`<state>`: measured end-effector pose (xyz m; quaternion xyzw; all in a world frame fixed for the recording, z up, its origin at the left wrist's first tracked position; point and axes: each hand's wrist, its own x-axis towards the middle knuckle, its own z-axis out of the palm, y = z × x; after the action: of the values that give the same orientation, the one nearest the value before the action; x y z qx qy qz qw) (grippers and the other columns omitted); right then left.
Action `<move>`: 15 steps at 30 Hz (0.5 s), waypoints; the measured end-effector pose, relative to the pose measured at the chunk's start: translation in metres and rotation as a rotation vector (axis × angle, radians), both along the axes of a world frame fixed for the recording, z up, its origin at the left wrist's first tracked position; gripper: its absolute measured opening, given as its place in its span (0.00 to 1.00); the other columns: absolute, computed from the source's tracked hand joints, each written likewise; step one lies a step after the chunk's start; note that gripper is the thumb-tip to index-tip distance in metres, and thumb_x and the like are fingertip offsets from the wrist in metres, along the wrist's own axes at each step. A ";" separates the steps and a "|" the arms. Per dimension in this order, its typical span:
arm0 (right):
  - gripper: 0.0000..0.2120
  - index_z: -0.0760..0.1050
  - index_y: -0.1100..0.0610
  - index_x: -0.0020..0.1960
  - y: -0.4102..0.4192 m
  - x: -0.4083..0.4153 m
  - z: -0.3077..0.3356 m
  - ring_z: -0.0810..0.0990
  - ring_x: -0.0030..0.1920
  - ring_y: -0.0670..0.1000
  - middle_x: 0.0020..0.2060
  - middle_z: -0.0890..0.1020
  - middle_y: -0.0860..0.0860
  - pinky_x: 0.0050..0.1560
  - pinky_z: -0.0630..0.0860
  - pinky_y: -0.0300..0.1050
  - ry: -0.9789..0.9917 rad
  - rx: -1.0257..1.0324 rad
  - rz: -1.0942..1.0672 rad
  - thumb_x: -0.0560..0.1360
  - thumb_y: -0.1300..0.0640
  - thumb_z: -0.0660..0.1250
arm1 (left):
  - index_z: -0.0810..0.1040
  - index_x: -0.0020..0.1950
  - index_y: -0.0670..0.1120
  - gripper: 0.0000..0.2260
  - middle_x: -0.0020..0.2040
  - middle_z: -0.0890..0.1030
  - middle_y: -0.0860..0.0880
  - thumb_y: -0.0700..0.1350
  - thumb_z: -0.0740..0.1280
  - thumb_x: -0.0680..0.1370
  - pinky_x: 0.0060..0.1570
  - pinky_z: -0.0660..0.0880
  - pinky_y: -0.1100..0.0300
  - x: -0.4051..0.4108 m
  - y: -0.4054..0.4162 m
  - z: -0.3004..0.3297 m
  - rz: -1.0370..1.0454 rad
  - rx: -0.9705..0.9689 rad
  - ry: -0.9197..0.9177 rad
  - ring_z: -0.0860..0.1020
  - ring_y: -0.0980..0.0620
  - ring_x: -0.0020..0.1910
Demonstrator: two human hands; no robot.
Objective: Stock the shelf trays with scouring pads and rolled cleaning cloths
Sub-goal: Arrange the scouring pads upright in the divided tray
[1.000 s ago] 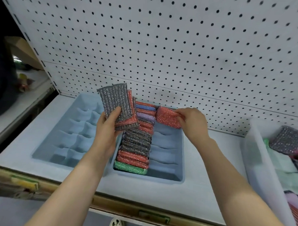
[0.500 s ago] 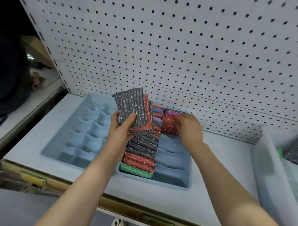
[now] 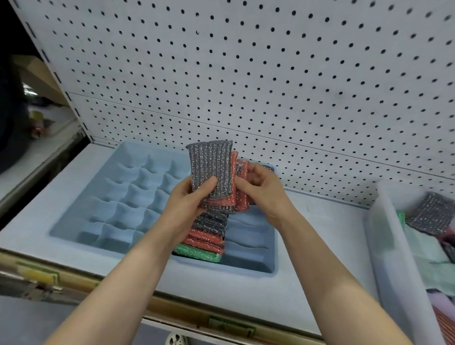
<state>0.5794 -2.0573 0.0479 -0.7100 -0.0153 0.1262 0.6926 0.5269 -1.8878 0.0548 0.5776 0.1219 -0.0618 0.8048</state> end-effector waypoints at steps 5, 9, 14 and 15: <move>0.20 0.77 0.59 0.64 -0.028 0.009 -0.004 0.83 0.47 0.53 0.50 0.84 0.55 0.51 0.81 0.51 -0.056 -0.141 -0.126 0.73 0.60 0.73 | 0.73 0.65 0.48 0.17 0.57 0.83 0.52 0.48 0.70 0.77 0.54 0.77 0.52 -0.001 0.006 -0.003 0.136 0.064 -0.033 0.82 0.51 0.55; 0.13 0.80 0.55 0.58 -0.050 0.020 -0.003 0.79 0.43 0.50 0.46 0.84 0.51 0.51 0.75 0.46 -0.418 -0.760 -0.165 0.74 0.62 0.69 | 0.72 0.65 0.48 0.17 0.57 0.83 0.51 0.47 0.69 0.78 0.53 0.77 0.55 -0.003 0.020 -0.005 0.240 0.025 -0.042 0.82 0.52 0.54; 0.15 0.81 0.54 0.57 -0.030 0.025 -0.022 0.76 0.55 0.60 0.50 0.82 0.55 0.44 0.72 0.49 -0.657 -1.280 0.044 0.74 0.65 0.65 | 0.69 0.69 0.49 0.20 0.60 0.82 0.51 0.50 0.68 0.79 0.60 0.76 0.50 -0.011 0.026 -0.011 0.247 0.025 -0.049 0.81 0.51 0.57; 0.17 0.80 0.54 0.58 -0.025 0.025 -0.028 0.75 0.56 0.60 0.50 0.81 0.56 0.44 0.73 0.50 -0.675 -1.343 0.078 0.73 0.67 0.65 | 0.68 0.68 0.50 0.20 0.60 0.82 0.51 0.51 0.68 0.79 0.60 0.76 0.50 -0.012 0.027 -0.012 0.250 0.029 -0.049 0.81 0.51 0.57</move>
<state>0.6044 -2.0820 0.0204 -0.9788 -0.1719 -0.0918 0.0635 0.5151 -1.8611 0.0426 0.5707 0.1738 0.0548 0.8007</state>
